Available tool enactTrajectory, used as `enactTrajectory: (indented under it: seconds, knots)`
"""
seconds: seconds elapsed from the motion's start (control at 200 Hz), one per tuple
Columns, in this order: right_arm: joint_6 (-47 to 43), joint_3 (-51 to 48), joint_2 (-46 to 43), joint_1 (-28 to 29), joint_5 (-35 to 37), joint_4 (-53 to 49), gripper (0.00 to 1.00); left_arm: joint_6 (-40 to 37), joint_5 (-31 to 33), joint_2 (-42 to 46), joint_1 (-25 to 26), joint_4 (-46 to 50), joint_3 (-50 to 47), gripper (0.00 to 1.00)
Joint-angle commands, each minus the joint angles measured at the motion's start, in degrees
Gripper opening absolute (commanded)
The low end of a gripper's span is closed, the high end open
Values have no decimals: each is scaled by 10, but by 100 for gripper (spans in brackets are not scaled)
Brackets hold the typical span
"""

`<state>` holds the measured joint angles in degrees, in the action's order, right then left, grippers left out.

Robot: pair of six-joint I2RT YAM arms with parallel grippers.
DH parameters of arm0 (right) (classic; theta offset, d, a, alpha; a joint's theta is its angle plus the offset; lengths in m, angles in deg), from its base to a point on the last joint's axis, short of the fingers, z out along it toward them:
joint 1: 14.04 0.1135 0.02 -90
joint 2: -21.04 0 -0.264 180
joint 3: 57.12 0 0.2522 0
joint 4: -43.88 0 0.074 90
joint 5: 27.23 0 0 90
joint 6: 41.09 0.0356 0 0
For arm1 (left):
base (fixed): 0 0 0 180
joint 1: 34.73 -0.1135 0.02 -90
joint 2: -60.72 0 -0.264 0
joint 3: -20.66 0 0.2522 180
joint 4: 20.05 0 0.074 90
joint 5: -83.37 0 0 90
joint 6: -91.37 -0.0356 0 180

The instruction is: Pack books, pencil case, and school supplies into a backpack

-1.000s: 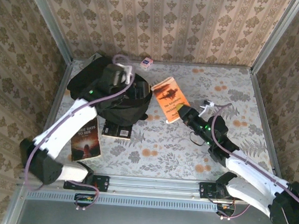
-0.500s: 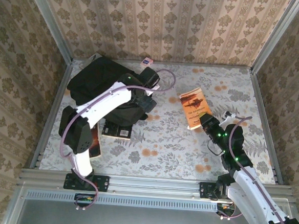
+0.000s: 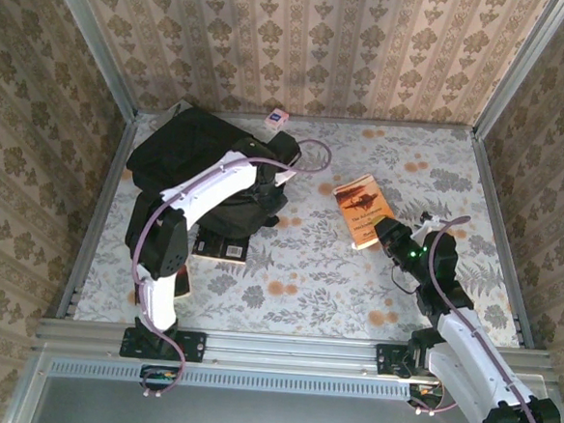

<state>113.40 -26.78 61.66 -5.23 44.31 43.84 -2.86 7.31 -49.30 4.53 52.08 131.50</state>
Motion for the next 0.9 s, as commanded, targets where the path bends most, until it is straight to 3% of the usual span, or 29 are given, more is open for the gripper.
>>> enactTrajectory:
  seconds: [0.0,0.075,0.235,0.51,0.72,0.895]
  knots:
    - [3,-1,1,-5,-21,53,0,2,15,-6,-17,11,18,63]
    - [1,1,4,-5,-23,53,0,4,8,-3,-23,7,23,46]
    - [-3,11,34,-4,-54,79,0,6,-21,14,-27,0,47,0]
    - [-42,75,92,49,-89,90,0,15,-36,155,-34,-73,19,0]
    - [-58,169,177,104,-125,81,0,47,-85,307,-41,-178,-91,0]
    - [-4,214,257,153,-131,106,0,102,-120,414,-54,-273,-191,0]
